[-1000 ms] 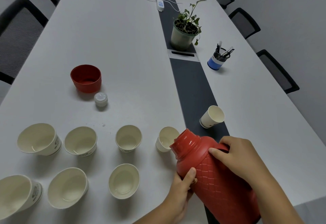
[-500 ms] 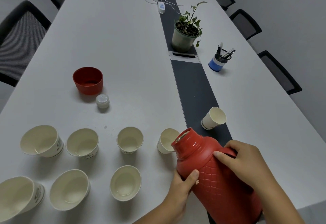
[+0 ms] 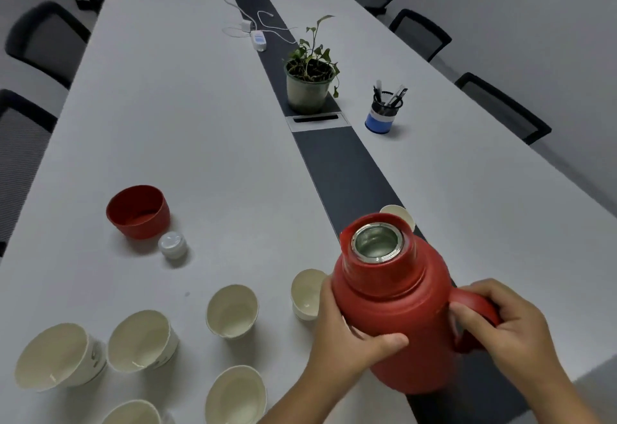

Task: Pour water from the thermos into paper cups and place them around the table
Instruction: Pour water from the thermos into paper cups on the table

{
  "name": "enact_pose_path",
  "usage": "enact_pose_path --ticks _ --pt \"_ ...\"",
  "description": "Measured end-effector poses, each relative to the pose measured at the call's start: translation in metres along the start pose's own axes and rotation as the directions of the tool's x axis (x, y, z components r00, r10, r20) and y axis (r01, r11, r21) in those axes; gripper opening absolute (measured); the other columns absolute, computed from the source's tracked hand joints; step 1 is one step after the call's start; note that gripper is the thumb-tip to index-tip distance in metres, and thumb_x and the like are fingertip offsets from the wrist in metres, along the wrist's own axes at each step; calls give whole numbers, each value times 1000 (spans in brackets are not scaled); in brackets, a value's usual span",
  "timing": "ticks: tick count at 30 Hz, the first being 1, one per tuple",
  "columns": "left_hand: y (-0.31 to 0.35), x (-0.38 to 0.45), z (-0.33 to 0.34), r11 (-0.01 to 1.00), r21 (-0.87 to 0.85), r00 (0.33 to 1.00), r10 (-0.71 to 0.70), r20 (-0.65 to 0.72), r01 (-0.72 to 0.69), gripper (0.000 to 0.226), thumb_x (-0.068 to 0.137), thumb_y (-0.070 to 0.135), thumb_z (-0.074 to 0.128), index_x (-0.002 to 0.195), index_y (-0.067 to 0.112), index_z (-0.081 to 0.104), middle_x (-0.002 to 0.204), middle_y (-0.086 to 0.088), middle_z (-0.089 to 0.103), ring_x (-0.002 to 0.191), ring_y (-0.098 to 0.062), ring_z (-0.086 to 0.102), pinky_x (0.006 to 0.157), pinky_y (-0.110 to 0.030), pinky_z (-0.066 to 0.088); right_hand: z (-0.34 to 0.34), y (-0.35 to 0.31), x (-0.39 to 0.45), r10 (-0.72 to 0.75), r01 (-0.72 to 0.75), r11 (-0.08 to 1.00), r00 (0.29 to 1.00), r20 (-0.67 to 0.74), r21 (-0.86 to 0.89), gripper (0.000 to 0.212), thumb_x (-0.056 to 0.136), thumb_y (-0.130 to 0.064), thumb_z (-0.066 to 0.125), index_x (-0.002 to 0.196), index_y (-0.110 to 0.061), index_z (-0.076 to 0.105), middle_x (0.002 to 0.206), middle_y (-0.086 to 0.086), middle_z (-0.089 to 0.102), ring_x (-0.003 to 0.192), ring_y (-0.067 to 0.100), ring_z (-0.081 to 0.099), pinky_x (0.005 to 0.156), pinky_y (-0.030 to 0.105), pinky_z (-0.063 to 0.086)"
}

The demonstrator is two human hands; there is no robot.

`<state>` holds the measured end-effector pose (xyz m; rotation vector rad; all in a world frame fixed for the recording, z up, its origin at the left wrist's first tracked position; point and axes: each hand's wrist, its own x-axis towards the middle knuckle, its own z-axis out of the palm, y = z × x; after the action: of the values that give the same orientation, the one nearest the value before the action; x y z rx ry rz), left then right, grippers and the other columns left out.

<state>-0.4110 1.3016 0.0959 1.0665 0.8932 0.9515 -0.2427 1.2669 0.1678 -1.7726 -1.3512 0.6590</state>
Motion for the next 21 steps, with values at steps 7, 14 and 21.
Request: enact_pose_path --ticks 7,14,21 --pt "50 48 -14 951 251 983 182 13 -179 90 35 47 78 115 44 38 106 35 53 104 10 52 76 -3 45 1 -6 42 -136 128 985 988 67 114 39 74 -7 64 70 -46 57 77 -11 64 64 7 64 53 14 53" --pt "74 115 -54 900 352 954 295 -60 -256 86 31 37 79 110 41 43 106 19 56 100 5 56 75 -4 44 39 -14 128 -249 245 969 951 183 46 17 78 -23 61 80 -34 49 76 -2 60 72 9 60 64 16 52" --pt "46 178 -101 904 397 959 236 -156 -158 87 29 32 77 109 39 44 112 6 56 96 5 57 73 -5 45 110 9 196 -213 207 977 933 289 50 11 86 -9 53 94 -17 51 85 -5 54 84 22 57 78 45 51"
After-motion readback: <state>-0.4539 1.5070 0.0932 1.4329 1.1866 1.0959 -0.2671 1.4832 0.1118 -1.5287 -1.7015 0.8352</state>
